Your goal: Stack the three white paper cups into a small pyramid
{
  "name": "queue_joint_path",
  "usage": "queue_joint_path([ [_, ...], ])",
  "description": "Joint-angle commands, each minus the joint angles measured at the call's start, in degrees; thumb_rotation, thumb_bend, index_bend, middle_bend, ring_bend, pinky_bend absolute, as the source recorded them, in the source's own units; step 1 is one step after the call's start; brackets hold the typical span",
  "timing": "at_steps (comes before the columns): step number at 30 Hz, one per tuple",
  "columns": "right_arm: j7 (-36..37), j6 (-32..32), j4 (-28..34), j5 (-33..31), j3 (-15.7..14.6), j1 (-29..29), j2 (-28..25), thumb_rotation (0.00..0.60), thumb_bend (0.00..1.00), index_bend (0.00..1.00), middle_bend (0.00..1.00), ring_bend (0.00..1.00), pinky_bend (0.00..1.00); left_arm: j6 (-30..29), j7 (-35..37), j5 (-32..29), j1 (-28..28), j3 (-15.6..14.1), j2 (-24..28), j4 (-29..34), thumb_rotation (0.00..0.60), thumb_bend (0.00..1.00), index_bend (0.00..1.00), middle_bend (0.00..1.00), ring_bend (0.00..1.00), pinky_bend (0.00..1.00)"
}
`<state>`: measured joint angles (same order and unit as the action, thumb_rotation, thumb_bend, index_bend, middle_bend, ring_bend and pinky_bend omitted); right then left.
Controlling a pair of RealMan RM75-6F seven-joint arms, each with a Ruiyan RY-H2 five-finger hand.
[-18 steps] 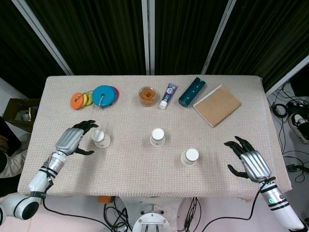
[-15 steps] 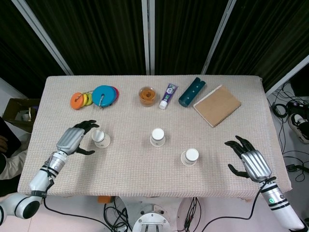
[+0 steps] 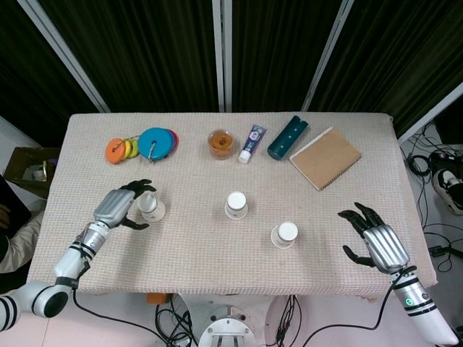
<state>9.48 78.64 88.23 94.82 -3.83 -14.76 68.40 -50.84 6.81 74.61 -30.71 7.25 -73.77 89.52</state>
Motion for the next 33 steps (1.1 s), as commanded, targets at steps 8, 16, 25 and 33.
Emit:
queue_joint_path([
  [8, 0.2, -0.7, -0.3, -0.3, 0.6, -0.1, 0.3, 0.600, 0.27, 0.18, 0.21, 0.02, 0.15, 1.4, -0.3, -0.8, -2.1, 0.0, -3.2, -3.7, 0.600, 0.17, 0.31, 0.23, 0.23, 0.43],
  [16, 0.1, 0.8, 1.5, 0.1, 1.9, -0.1, -2.1, 0.600, 0.27, 0.18, 0.21, 0.02, 0.15, 0.4, 0.1, -1.2, -2.8, 0.7, -4.4, -4.7, 0.600, 0.24, 0.47, 0.46, 0.48, 0.71],
  [25, -1.7, 2.8, 6.9, 0.8, 4.1, -0.6, -8.1, 0.600, 0.27, 0.18, 0.21, 0.02, 0.15, 0.8, -0.2, -0.5, -6.0, 2.9, -5.3, -3.6, 0.600, 0.24, 0.47, 0.46, 0.48, 0.71],
  [33, -2.5, 2.3, 8.3, 0.0, 4.3, -0.2, -9.5, 0.600, 0.27, 0.18, 0.21, 0.02, 0.15, 6.3, -3.6, -3.0, -12.5, 4.9, -10.0, -6.4, 0.600, 0.24, 0.47, 0.46, 0.48, 0.71],
])
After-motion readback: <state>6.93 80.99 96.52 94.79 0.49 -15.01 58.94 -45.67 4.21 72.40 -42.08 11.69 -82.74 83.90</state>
